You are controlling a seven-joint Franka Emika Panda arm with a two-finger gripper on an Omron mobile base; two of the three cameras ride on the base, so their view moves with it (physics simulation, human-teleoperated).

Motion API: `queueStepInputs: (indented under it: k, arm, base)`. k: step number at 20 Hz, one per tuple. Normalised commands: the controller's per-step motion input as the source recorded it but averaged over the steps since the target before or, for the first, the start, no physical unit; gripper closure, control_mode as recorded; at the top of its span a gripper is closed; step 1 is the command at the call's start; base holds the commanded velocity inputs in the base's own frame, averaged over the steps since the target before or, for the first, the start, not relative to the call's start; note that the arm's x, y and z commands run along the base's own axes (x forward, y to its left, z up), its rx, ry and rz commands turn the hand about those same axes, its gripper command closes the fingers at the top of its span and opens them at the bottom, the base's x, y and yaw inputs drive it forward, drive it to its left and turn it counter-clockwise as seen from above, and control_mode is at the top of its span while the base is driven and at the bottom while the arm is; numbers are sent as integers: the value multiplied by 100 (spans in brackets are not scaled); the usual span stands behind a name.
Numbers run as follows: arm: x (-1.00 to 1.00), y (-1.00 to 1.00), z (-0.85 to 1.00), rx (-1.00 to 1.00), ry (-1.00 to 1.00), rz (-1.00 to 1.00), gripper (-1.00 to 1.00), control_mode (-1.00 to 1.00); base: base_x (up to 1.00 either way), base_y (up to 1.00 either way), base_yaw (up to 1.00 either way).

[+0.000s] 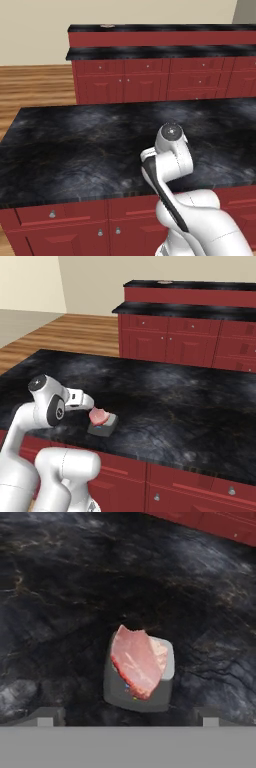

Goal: Take the steak from the fridge and place it on the digital scale on the counter by the fridge. Wait a few seconds for a reading, then move it to the plate on the dining counter.

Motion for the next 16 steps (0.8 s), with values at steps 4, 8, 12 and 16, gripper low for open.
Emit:
queueStepInputs:
  k: [4, 8, 12, 16]
  arm:
    - [-2, 0, 0, -12, 1, 19, -100, -100]
    - [-7, 0, 0, -10, 4, 14, -100, -100]
    - [-9, 0, 0, -7, 5, 5, -100, -100]
    - [-5, 0, 0, -9, 12, -1, -100, -100]
  base:
    - [0, 0, 0]
    - [0, 0, 0]
    - [0, 0, 0]
    - [0, 0, 0]
